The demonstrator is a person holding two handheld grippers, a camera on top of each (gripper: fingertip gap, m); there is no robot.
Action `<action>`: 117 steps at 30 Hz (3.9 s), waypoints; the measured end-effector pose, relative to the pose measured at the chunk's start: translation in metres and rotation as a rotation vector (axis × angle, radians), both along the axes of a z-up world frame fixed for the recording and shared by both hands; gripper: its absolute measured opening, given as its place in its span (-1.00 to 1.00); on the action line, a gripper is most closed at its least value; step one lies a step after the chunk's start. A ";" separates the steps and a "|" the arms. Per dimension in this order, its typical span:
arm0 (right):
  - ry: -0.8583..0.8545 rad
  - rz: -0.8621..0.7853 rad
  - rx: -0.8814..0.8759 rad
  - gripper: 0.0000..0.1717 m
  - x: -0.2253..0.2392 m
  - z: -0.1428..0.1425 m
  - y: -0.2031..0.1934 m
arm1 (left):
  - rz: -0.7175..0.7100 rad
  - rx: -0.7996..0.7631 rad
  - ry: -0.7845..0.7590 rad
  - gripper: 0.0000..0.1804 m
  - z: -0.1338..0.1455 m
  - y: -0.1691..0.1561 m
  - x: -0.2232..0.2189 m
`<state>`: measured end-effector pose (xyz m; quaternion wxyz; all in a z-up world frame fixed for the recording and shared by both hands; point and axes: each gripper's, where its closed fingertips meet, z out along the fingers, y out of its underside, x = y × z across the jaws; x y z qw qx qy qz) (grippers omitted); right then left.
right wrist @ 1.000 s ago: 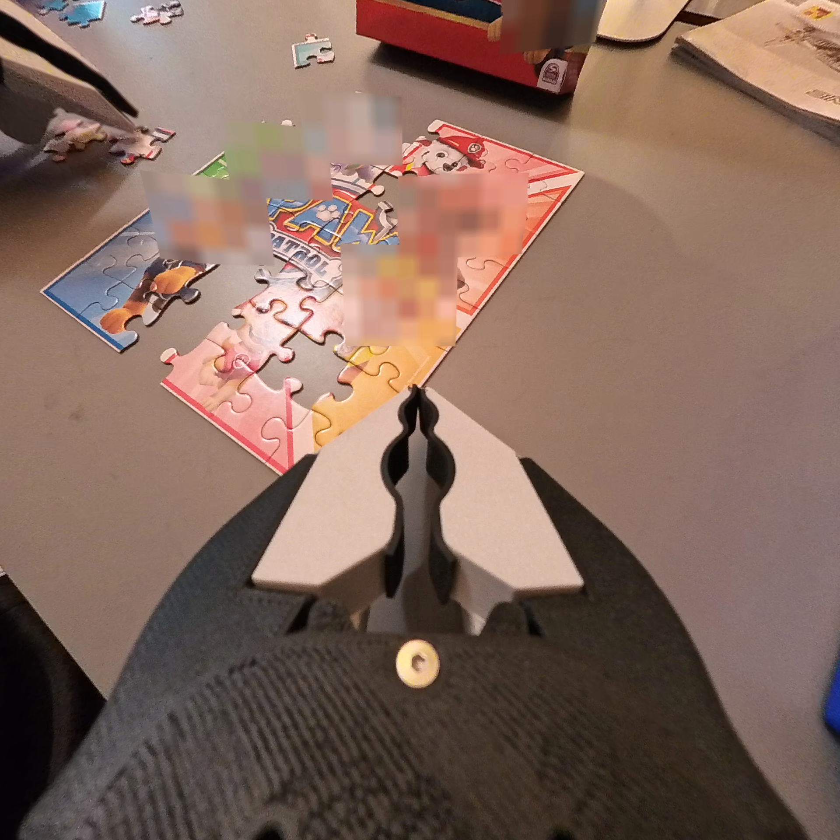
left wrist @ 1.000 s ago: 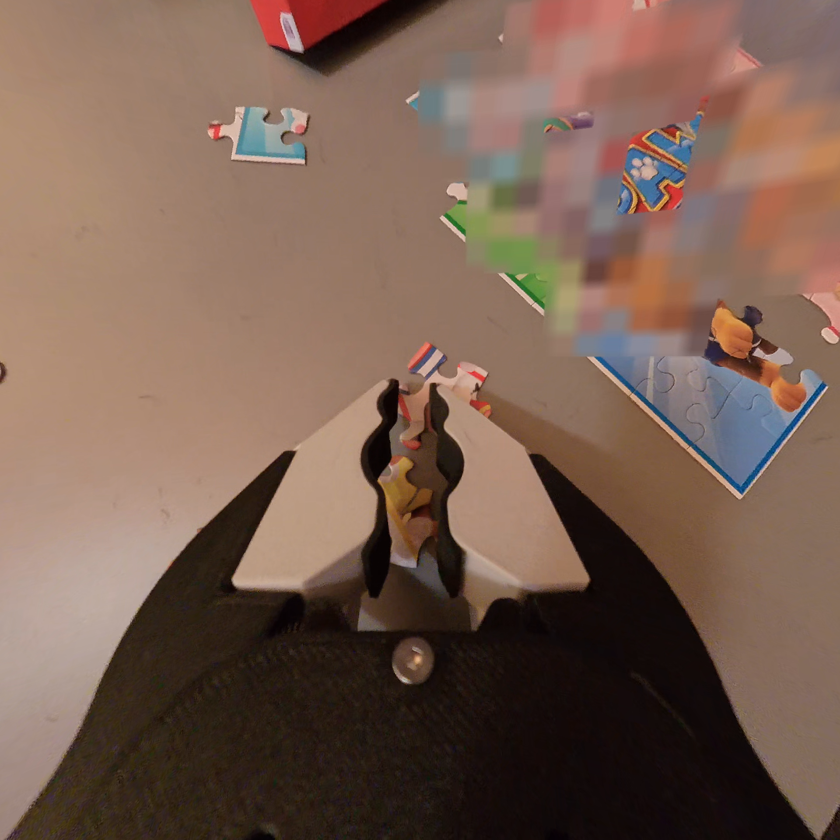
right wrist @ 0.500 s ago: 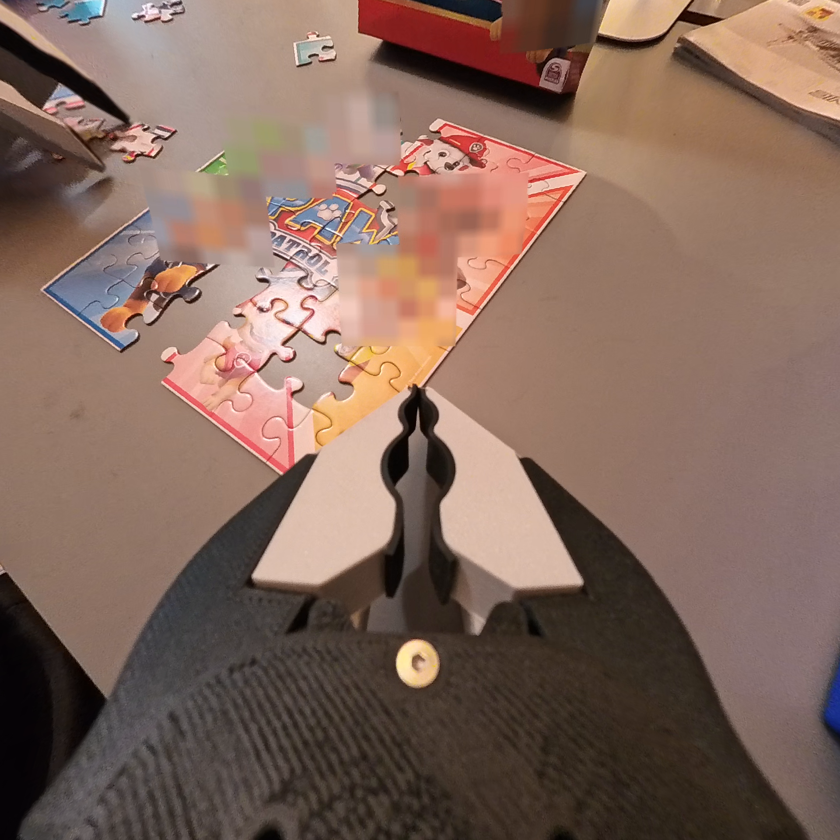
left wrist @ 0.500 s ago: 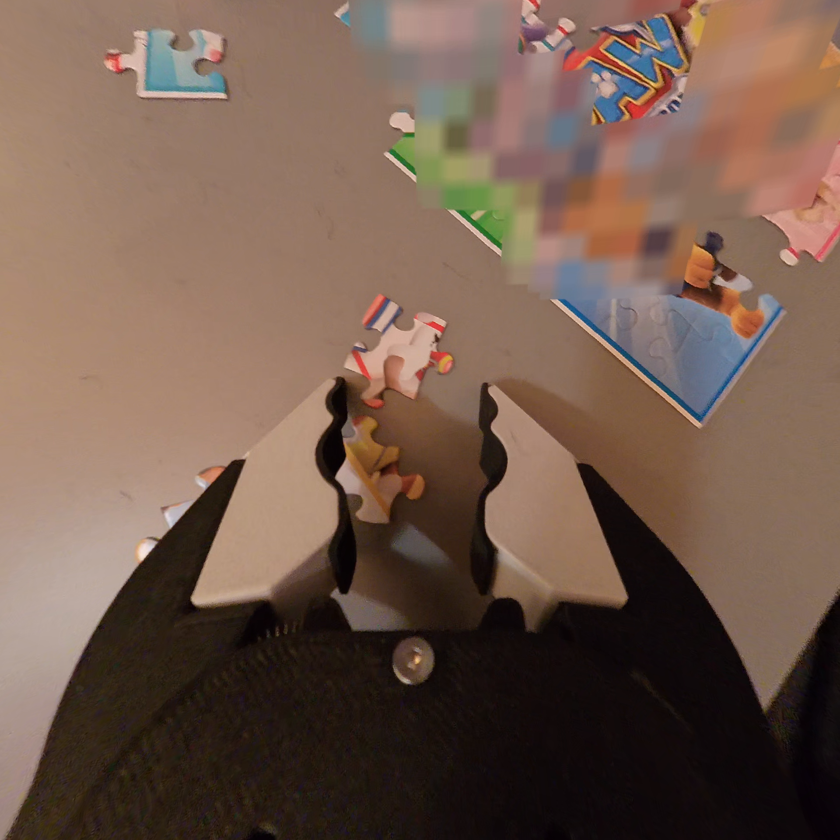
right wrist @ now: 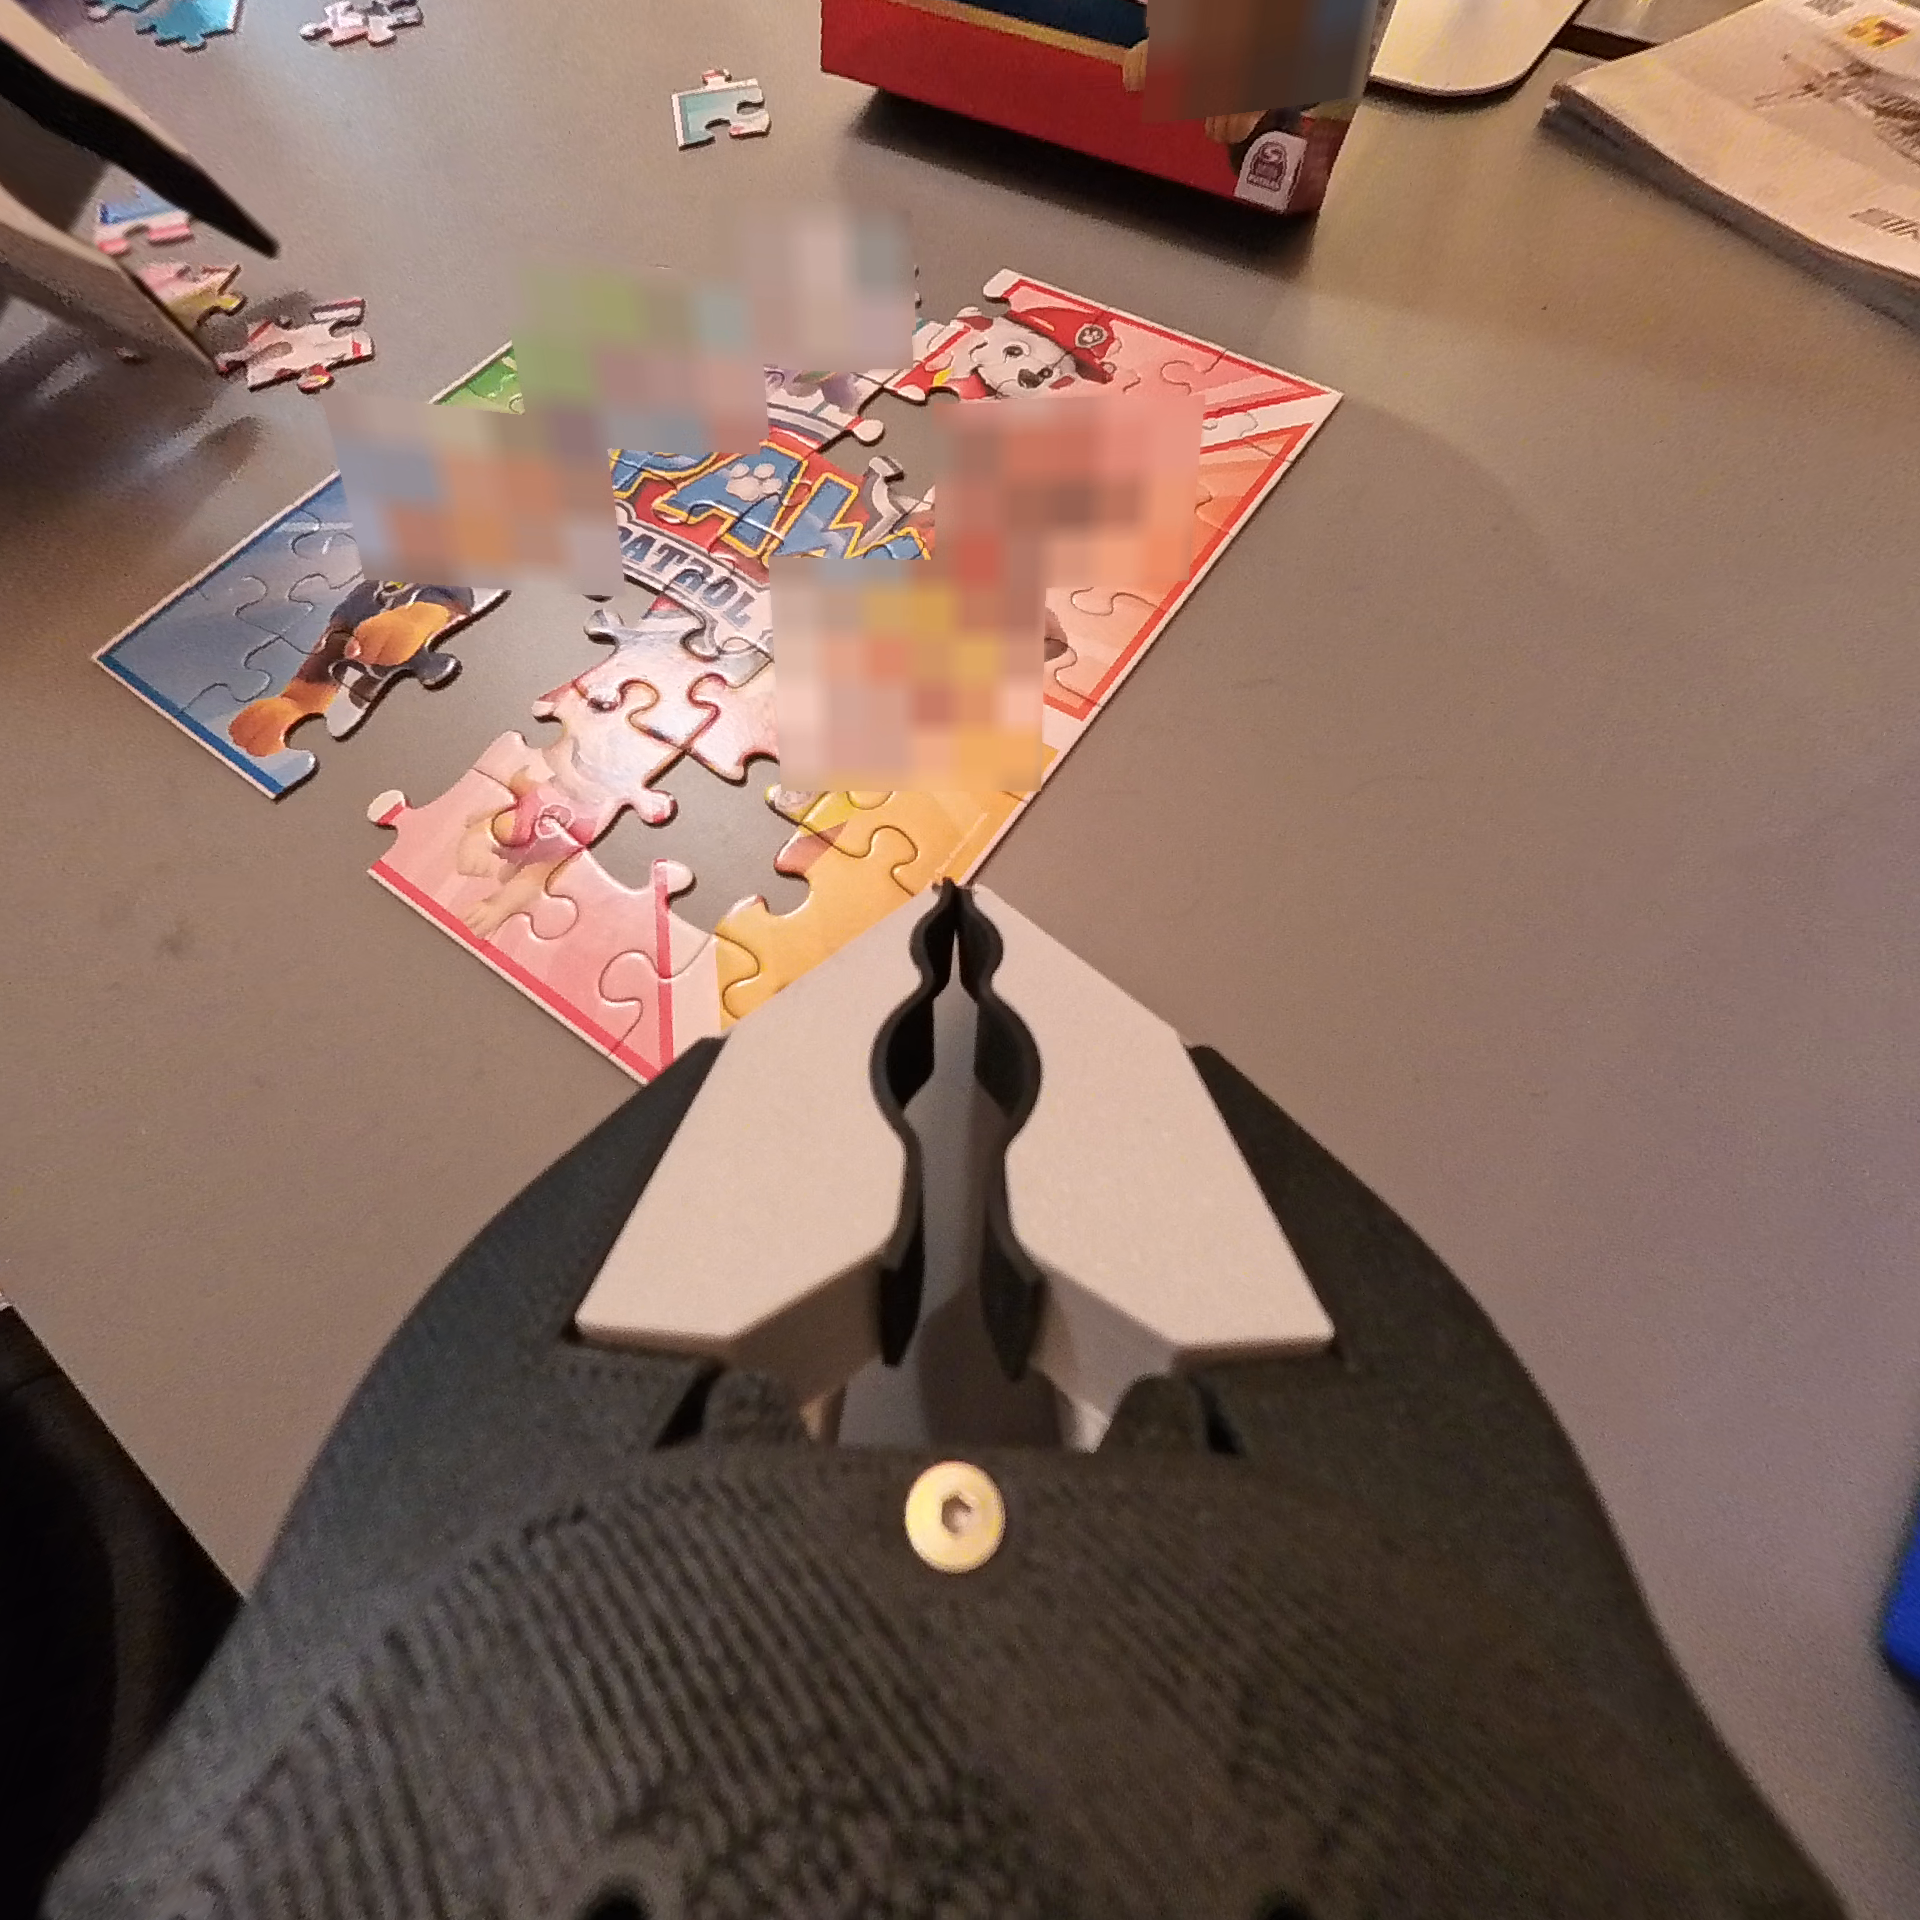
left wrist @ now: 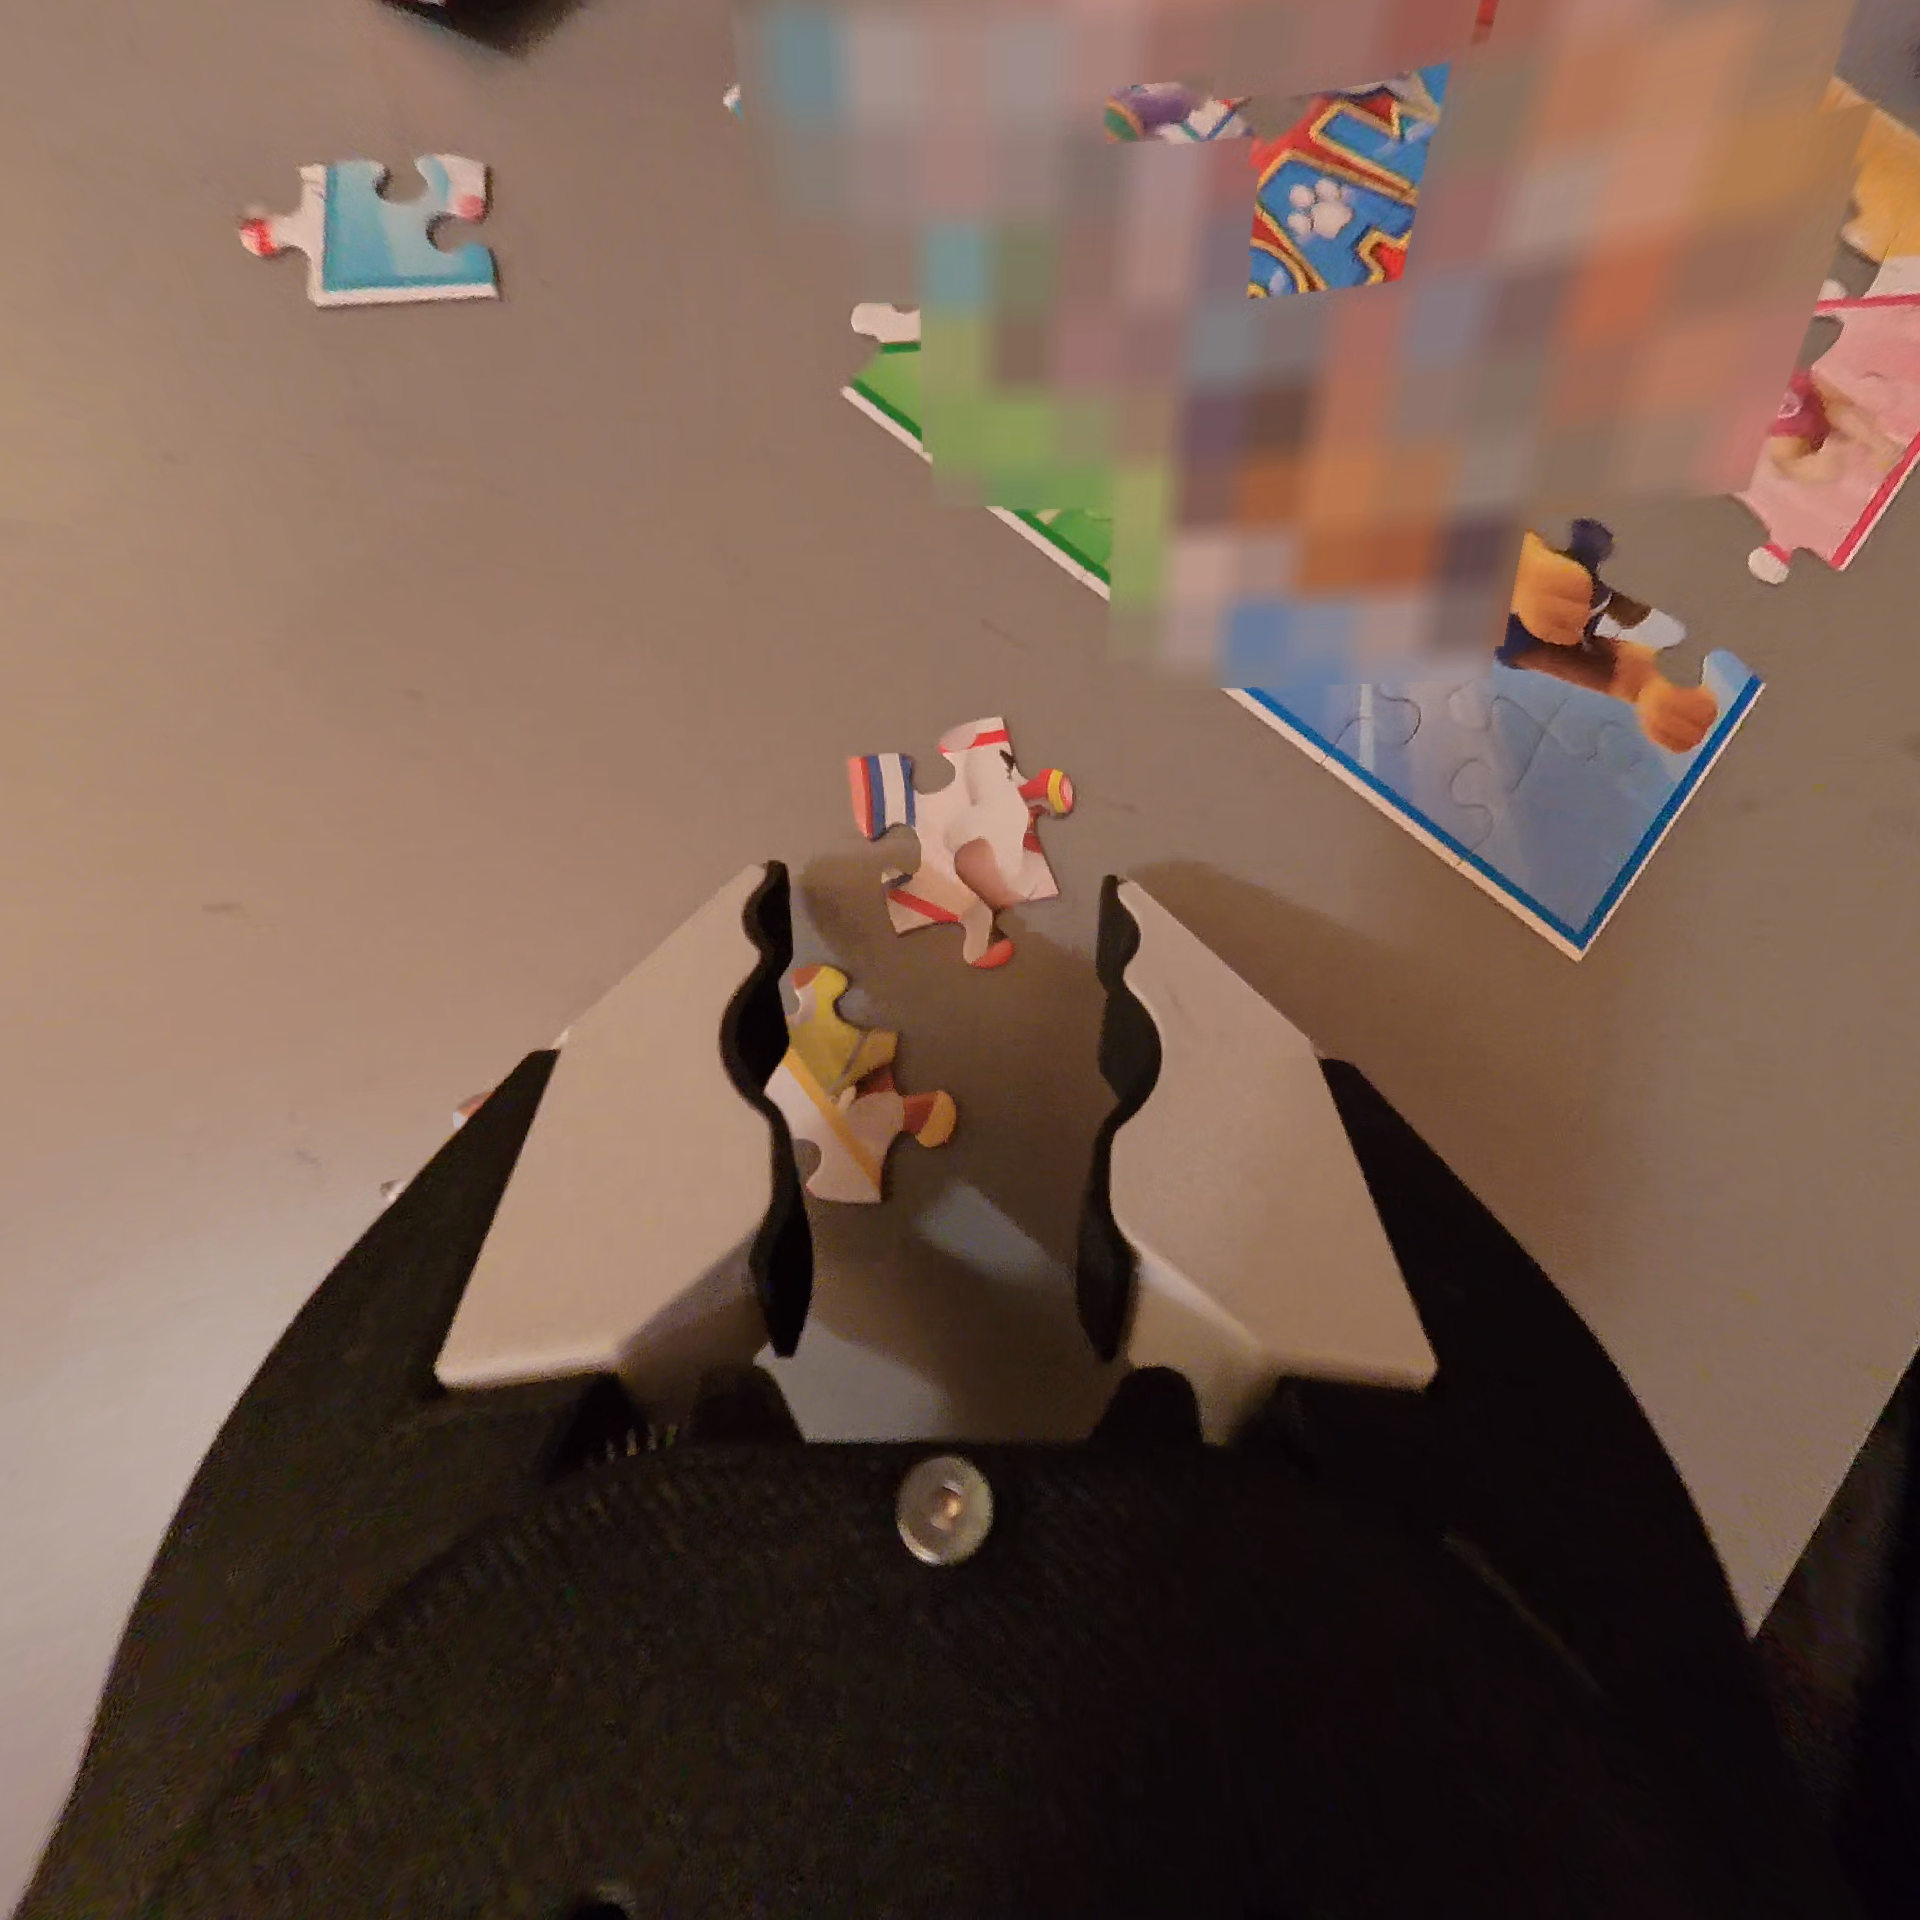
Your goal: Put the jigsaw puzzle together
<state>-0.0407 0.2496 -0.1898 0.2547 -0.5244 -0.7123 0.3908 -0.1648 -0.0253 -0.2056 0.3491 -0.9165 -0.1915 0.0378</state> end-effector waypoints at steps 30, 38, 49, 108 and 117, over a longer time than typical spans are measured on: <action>-0.002 0.004 0.004 -1.00 0.000 0.000 -0.001 | -0.155 -0.007 0.051 -0.47 -0.008 0.023 0.021; -0.002 0.004 0.007 -1.00 0.000 -0.001 -0.001 | -0.168 -0.015 0.081 -0.82 -0.004 0.022 0.020; -0.002 0.005 0.008 -1.00 0.000 -0.001 -0.001 | -0.041 -0.006 0.155 -0.16 -0.003 0.028 -0.004; 0.133 0.047 -0.027 -1.00 0.000 0.021 -0.019 | -0.156 0.188 0.040 -0.61 0.046 0.053 0.036; 0.143 0.288 -0.353 -0.88 0.013 0.046 -0.127 | -0.391 0.231 0.065 -0.71 0.064 0.111 0.104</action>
